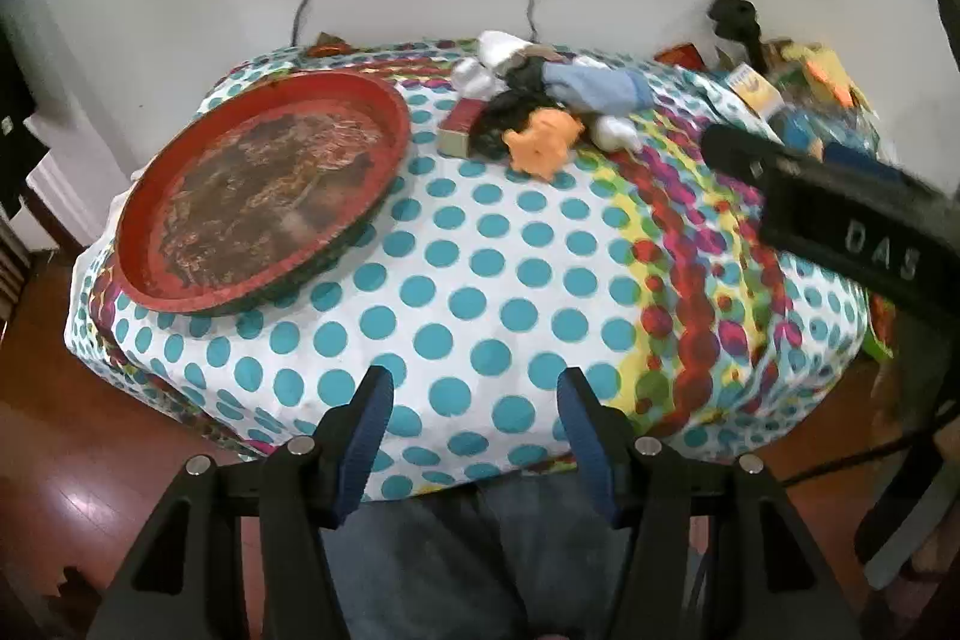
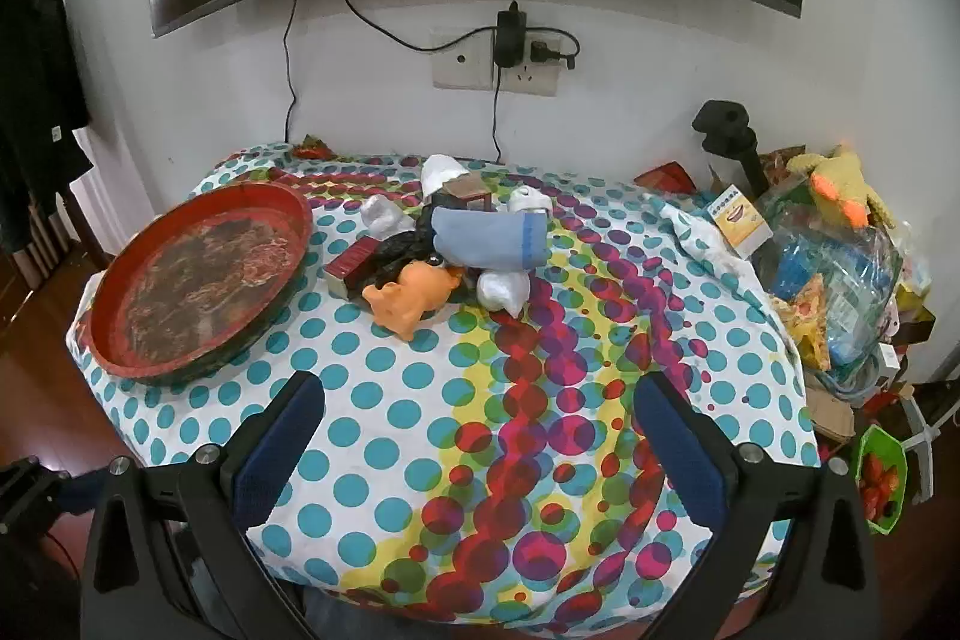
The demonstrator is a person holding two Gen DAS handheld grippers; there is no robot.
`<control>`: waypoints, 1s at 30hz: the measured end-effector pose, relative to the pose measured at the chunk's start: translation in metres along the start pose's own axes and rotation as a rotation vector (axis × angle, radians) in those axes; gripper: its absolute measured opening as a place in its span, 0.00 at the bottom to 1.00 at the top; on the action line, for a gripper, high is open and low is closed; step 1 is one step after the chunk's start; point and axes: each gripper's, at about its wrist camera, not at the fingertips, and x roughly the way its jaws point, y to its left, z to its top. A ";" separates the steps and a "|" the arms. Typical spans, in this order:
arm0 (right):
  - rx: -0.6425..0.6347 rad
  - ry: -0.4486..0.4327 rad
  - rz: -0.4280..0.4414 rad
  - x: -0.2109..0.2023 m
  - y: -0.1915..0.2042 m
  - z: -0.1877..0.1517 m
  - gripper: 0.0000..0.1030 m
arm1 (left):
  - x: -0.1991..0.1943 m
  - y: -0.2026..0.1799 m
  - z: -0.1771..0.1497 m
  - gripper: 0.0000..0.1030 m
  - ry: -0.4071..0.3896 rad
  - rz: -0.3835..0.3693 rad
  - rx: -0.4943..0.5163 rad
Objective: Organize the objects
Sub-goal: 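Move both tools toward the pile of items on the cloth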
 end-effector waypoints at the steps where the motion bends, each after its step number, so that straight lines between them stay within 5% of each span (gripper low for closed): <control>1: -0.001 -0.001 -0.003 -0.001 0.001 0.001 1.00 | 0.000 -0.003 -0.002 0.57 -0.001 0.001 0.016; 10: 0.005 0.002 0.003 -0.004 -0.001 -0.002 1.00 | -0.003 -0.006 -0.013 0.57 -0.045 -0.007 0.000; 17: 0.013 0.011 0.003 -0.001 -0.006 -0.003 1.00 | 0.015 -0.008 -0.024 0.57 0.030 0.006 0.041; 30: 0.007 0.039 0.018 0.020 -0.008 -0.006 1.00 | 0.026 -0.014 -0.016 0.57 0.025 0.064 0.083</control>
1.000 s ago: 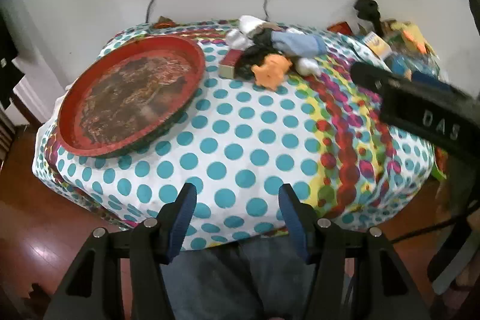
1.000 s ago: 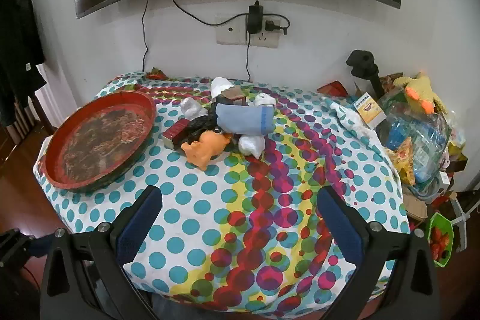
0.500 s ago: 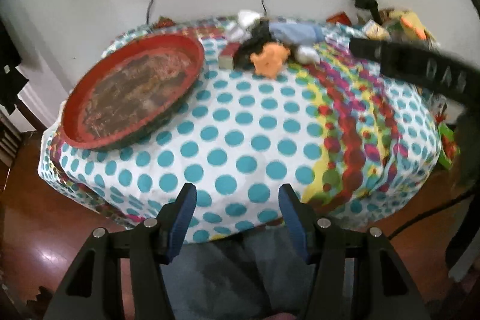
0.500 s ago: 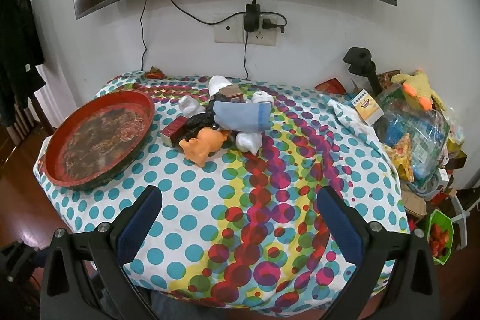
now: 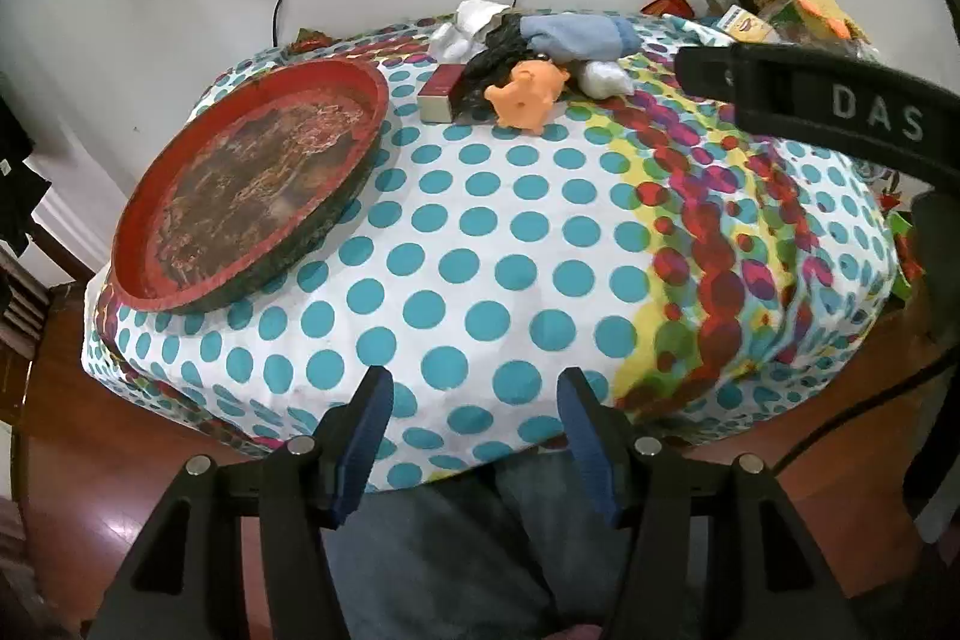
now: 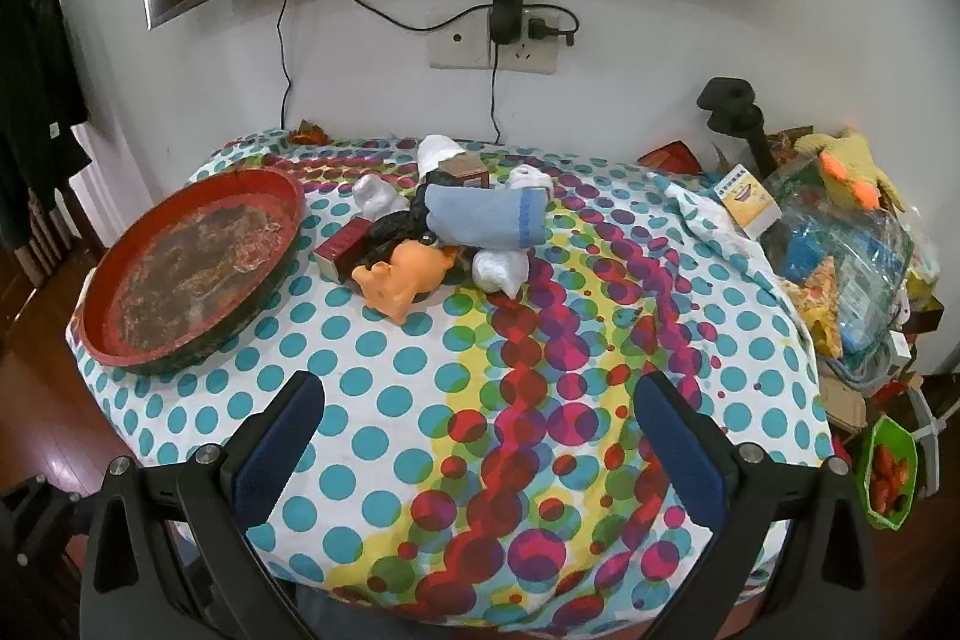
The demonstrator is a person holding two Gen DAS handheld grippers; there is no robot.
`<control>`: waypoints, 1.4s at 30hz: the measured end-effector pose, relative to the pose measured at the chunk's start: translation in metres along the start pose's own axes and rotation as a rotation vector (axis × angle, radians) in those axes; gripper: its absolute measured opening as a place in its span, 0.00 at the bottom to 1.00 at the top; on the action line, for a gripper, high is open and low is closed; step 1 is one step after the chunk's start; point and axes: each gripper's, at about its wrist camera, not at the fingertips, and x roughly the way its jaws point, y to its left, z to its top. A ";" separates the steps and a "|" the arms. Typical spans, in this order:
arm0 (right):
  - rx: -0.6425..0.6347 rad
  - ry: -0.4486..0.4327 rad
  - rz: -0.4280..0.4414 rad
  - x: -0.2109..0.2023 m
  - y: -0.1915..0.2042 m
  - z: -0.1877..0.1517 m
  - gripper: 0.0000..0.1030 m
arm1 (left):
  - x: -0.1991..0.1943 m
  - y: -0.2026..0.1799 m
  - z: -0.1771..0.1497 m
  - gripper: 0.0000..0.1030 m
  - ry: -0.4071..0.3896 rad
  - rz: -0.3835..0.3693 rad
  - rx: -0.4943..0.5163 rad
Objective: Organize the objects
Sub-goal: 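Move both tools toward the pile of items on the cloth, then grasp the light blue sock with the right tool while the left tool approaches the orange toy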
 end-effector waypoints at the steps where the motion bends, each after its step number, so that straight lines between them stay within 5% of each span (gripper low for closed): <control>1: -0.004 0.002 0.001 0.003 0.000 0.001 1.00 | 0.002 0.001 0.001 0.57 0.002 -0.003 -0.002; 27: -0.022 0.113 0.042 0.125 -0.006 0.055 0.98 | 0.099 0.027 0.064 0.57 0.178 -0.051 -0.040; 42: -0.042 0.113 0.011 0.185 -0.002 0.094 0.93 | 0.111 0.014 0.082 0.57 0.140 -0.078 0.048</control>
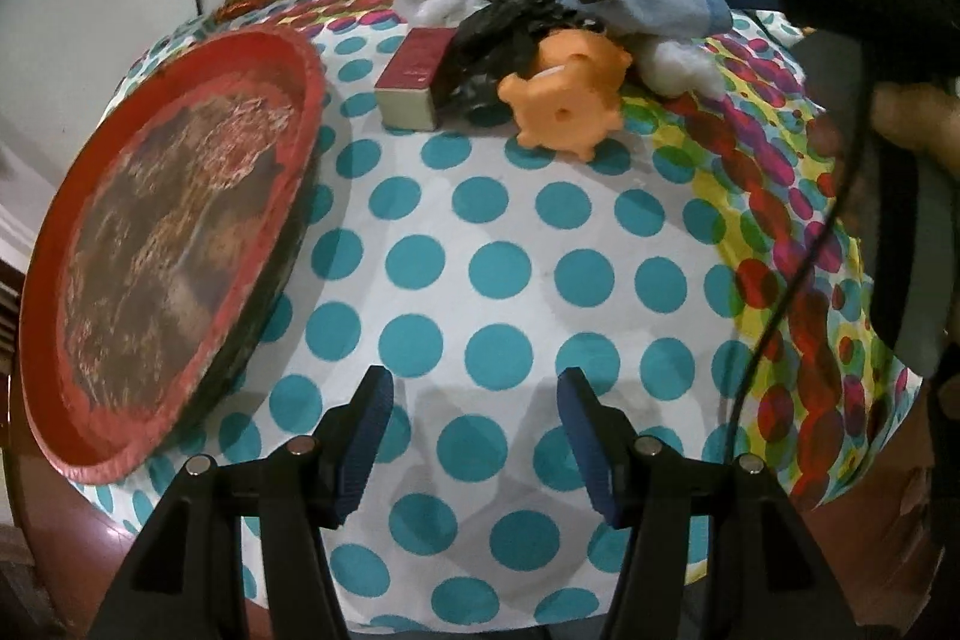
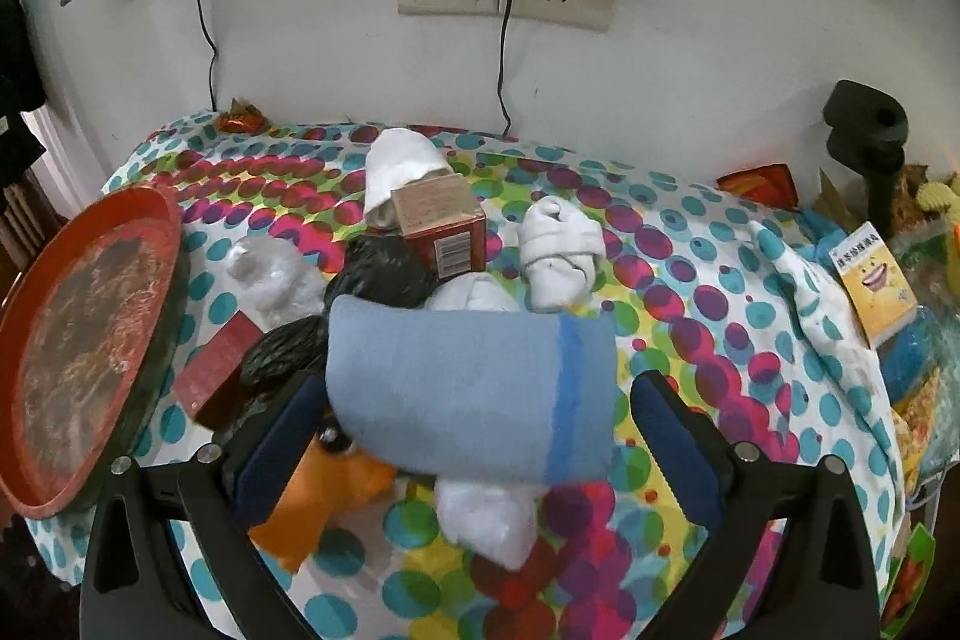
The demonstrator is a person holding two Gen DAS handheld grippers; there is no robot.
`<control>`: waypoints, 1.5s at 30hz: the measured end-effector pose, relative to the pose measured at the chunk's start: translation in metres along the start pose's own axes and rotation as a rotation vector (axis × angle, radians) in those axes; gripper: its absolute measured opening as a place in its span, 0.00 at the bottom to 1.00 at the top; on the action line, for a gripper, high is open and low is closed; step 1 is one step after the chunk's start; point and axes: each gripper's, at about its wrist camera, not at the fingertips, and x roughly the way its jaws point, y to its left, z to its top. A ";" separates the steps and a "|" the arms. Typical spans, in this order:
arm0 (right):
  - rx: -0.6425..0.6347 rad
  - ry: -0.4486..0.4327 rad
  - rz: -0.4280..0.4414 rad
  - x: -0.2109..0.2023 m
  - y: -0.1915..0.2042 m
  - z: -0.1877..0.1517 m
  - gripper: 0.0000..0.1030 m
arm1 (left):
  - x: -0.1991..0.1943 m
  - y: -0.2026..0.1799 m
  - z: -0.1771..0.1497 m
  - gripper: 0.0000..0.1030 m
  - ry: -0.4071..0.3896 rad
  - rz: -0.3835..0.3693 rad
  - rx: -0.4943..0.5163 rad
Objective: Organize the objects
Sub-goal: 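Grasp the light blue sock with the right tool while the left tool approaches the orange toy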
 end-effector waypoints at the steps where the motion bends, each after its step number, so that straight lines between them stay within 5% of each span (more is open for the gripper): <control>1: -0.003 0.008 0.003 0.004 0.000 0.001 0.90 | 0.000 0.000 0.001 0.57 -0.002 -0.004 0.001; 16: -0.027 -0.016 0.068 0.004 0.001 -0.004 0.48 | 0.006 -0.005 0.014 0.57 0.007 0.000 0.014; 30: 0.192 -0.086 -0.030 -0.029 -0.102 -0.035 0.47 | 0.006 -0.015 0.047 0.57 0.018 -0.149 0.036; 37: 0.275 -0.061 -0.006 -0.025 -0.146 -0.060 0.47 | 0.012 -0.021 0.072 0.57 0.025 -0.139 0.035; 45: 0.287 -0.065 0.004 -0.020 -0.152 -0.070 0.47 | 0.022 -0.024 0.088 0.57 0.042 -0.138 0.063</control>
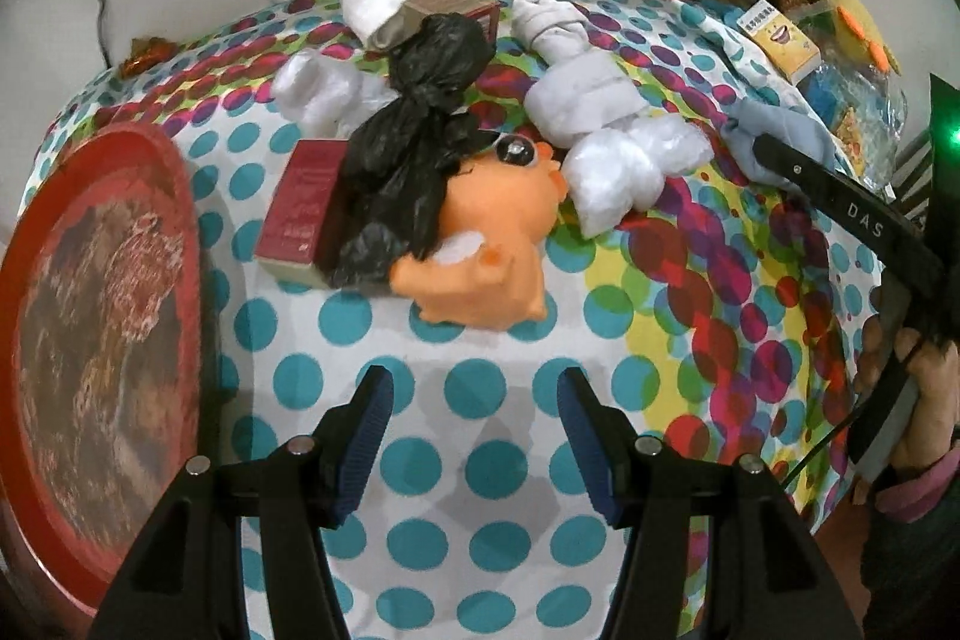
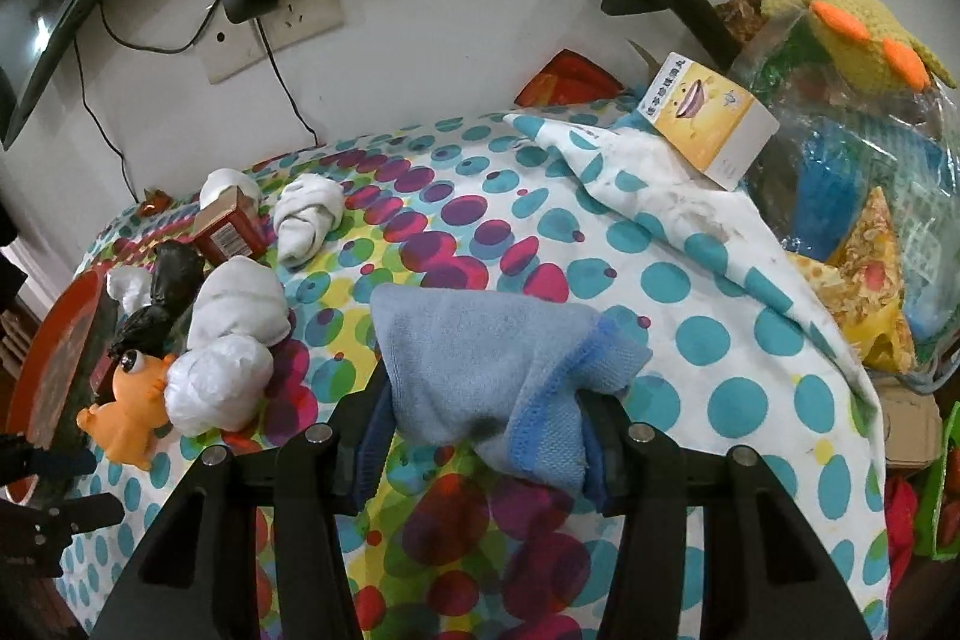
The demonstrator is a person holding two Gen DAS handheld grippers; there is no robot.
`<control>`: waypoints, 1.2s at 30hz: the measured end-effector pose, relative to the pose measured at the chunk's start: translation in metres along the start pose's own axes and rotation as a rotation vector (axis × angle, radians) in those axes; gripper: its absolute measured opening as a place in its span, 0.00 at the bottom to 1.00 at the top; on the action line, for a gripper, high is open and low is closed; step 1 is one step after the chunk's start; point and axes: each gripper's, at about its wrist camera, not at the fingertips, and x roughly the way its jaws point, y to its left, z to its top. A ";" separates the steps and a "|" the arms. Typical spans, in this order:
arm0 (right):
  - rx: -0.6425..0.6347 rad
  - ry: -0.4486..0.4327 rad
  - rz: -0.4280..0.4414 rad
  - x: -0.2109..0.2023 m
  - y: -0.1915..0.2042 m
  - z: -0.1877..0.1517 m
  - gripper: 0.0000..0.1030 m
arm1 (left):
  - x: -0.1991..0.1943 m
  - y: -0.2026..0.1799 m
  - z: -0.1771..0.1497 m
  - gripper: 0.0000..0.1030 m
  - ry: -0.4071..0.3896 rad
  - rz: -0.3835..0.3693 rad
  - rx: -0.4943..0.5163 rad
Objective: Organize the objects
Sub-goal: 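Grasp the light blue sock with the right tool while the left tool approaches the orange toy, then grasp the orange toy figure with the left tool and lift it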
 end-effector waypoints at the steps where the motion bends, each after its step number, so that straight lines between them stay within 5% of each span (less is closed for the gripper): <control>1: 0.001 -0.002 0.001 0.001 0.000 -0.001 0.47 | 0.002 0.001 0.003 0.57 0.006 0.007 -0.001; 20: -0.009 0.050 -0.010 0.013 0.004 -0.001 0.52 | 0.033 0.004 0.052 0.57 0.047 -0.028 -0.070; 36: -0.005 0.051 -0.006 0.014 0.006 0.000 0.55 | 0.010 0.003 0.015 0.50 0.023 -0.058 0.033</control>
